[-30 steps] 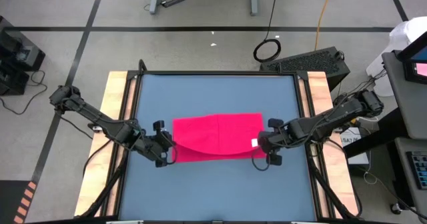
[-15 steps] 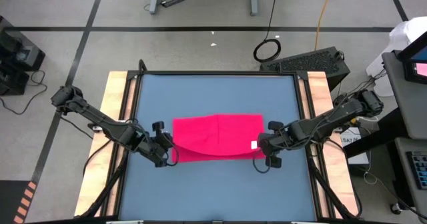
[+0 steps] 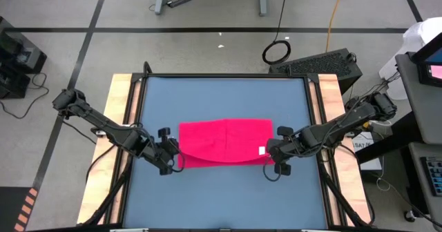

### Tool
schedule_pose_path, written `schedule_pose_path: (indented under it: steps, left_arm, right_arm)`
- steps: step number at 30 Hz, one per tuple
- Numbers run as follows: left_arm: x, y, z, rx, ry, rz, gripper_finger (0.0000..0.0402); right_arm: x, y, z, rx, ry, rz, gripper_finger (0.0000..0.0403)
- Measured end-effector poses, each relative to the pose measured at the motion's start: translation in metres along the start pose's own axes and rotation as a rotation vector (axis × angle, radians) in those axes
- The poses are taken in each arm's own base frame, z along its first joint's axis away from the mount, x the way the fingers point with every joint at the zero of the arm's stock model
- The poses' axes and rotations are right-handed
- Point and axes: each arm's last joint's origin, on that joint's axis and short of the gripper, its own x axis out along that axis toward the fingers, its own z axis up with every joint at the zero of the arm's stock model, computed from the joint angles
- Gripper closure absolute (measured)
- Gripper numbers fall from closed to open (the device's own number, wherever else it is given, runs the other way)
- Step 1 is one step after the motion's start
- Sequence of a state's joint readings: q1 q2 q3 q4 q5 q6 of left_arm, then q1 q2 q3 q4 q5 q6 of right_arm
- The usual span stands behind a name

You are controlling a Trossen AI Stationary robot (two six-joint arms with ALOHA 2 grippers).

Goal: Roll towel
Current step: Fold the red towel

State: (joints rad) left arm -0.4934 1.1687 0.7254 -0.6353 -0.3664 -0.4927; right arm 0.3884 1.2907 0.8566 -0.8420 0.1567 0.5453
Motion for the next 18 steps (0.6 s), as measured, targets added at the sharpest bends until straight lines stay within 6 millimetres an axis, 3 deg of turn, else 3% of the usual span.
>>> schedule_pose_path:
  steps: [18]
  left_arm:
    - [0.017,-0.007,-0.004,0.010,0.087,-0.003,0.0402]
  right_arm:
    - [0.020,-0.003,-0.013,-0.019,0.087,-0.027,0.0403]
